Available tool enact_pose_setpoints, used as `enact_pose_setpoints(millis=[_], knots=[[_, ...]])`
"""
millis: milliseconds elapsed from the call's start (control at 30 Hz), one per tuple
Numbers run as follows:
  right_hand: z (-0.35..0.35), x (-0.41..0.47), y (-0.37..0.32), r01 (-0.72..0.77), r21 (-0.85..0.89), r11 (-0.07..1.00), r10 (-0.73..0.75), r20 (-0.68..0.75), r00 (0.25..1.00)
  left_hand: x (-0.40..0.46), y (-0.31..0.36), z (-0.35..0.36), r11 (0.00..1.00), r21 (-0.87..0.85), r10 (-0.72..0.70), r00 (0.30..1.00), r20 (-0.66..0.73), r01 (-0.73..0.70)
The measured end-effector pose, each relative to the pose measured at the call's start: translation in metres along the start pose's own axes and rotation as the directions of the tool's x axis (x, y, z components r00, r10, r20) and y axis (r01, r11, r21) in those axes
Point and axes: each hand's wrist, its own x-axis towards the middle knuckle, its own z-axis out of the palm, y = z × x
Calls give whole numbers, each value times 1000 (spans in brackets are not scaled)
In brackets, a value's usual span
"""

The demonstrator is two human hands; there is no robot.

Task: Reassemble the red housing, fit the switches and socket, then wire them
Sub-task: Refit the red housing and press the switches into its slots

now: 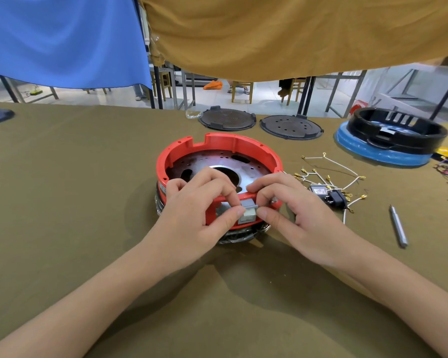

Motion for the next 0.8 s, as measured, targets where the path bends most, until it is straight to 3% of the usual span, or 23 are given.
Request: enact_pose_setpoints(millis=[200,267,567,800], knots=[[-5,-4,5,-6,-5,1000,6,61,998,0,-2,0,1000,20,8,1000,-8,-8],[-6,-3,9,22,-77,997,-16,79,997,0,-2,1,999,34,-1,1000,-25,1],[9,8,12,52,-188,981,-78,-131,988,2,0,9,997,83,4,996,-87,3],[4,9,11,52,-168,984,-71,-108,992,6,-7,1,997,71,36,999,-15,-35]])
